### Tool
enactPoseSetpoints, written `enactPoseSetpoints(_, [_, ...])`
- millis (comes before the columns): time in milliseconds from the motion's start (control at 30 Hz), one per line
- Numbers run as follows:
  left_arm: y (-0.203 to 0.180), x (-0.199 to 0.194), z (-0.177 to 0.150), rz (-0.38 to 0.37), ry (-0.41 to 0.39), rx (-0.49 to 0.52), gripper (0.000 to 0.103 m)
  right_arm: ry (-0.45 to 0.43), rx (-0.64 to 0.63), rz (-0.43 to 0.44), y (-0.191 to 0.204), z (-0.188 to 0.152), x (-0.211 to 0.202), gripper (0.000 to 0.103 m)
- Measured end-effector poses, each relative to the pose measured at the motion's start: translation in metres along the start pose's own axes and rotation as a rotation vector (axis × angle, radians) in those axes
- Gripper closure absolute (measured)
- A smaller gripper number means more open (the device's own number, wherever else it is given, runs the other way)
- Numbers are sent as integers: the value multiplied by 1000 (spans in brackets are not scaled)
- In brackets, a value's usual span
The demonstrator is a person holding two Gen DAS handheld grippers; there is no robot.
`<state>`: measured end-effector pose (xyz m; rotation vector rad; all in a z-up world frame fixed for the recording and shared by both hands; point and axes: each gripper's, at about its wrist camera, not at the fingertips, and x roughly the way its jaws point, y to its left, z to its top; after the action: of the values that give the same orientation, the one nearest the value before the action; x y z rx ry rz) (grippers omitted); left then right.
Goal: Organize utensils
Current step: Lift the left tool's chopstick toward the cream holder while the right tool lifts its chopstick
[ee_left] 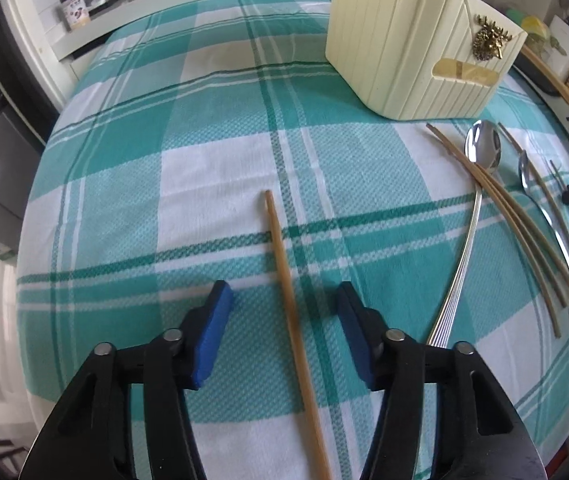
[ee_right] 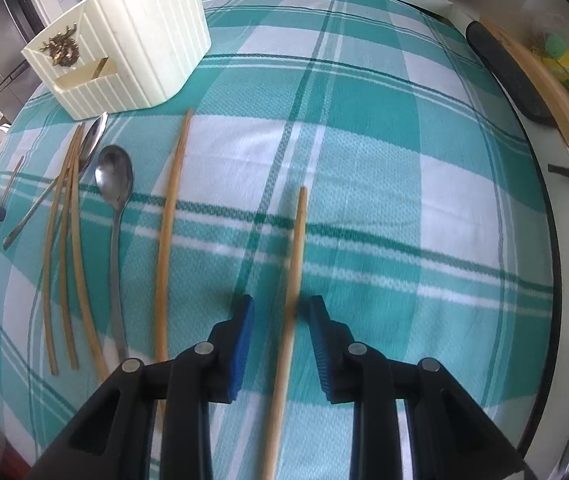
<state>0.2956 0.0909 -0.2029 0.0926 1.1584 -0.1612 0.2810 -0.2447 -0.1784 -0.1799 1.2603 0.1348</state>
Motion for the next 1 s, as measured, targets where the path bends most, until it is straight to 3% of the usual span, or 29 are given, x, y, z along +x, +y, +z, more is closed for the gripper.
enactPoseSetpoints(67, [-2, 2, 9, -19, 0, -2, 98, -2, 20, -11, 0, 12, 5, 96])
enactPoseSetpoints(100, [-2, 3, 12, -21, -2, -6, 99, -3, 35, -13, -1, 17, 7, 96])
enactPoseSetpoints(233, [5, -23, 11, -50, -101, -52, 99, -88, 59, 9, -1, 19, -15, 96])
enactPoseSetpoints(467, [9, -115, -12, -137, -315, -62, 99, -354, 35, 110, 5, -12, -121, 96])
enactPoseSetpoints(700, [4, -182, -36, -204, -470, -44, 99, -532, 0, 154, 22, -49, -206, 96])
enactPoseSetpoints(1000, [-2, -216, -33, -236, -585, -43, 99, -682, -18, 132, 44, -51, -244, 96])
